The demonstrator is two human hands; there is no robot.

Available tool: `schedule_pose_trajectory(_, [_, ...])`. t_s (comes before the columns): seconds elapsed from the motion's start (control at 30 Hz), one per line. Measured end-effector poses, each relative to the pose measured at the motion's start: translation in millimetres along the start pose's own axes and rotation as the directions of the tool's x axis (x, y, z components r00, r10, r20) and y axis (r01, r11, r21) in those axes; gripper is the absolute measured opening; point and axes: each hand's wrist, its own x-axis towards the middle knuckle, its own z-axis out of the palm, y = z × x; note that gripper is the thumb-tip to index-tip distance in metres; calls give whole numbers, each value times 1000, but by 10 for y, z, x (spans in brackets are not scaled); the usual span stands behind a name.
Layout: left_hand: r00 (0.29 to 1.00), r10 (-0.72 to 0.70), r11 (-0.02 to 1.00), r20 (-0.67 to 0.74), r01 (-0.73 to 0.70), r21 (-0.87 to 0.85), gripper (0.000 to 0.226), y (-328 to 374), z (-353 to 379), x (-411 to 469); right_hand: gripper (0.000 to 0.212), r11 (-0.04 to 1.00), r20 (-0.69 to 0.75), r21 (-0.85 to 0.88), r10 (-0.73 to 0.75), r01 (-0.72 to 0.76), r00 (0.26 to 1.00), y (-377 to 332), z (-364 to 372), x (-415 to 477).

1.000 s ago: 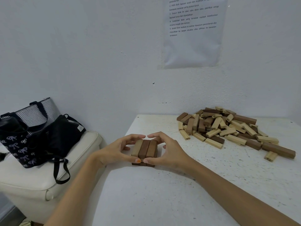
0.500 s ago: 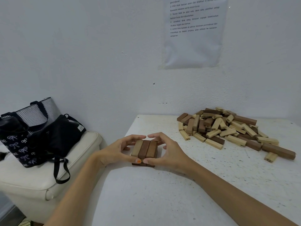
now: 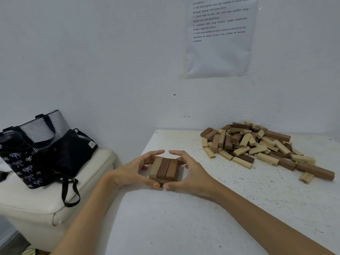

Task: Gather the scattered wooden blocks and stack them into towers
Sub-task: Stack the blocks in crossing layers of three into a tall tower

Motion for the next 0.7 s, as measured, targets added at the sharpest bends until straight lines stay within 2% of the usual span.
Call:
schedule_pose_trajectory(0.1, [1000, 23, 1000, -5, -23, 19, 95, 11, -9, -26, 100, 998, 28, 61, 19, -21, 999, -22, -57, -9])
schedule_pose_trajectory(0.17, [998, 33, 999, -52, -35, -35, 87, 65, 6, -52, 96, 996, 24, 80, 26, -27, 999, -83, -132, -26])
schedule_pose_trajectory(0.27, [978, 40, 987, -206, -71, -146, 68, 199, 22, -79, 78, 996, -36, 93, 8, -4, 999, -203, -262, -72])
schedule_pose_trajectory(0.37, [938, 111, 980, -327, -158, -120, 63, 393, 57, -126, 56, 996, -100, 81, -22, 30, 995, -301, -399, -177])
schedule_pose_trajectory(0.47, [898, 197, 963, -393, -253, -96, 46, 611, 159, -154, 42, 997, -124, 56, -53, 60, 991, -364, -562, -329])
schedule_pose_trajectory(0.57, [877, 263, 943, -402, -321, -84, 24, 832, 339, -121, 29, 996, -140, 46, -65, 72, 988, -383, -764, -481])
schedule_pose_trajectory(0.7, [888, 298, 938, -350, -341, -68, 16, 1067, 604, 18, 15, 999, -145, 0, -33, 34, 989, -312, -1069, -694])
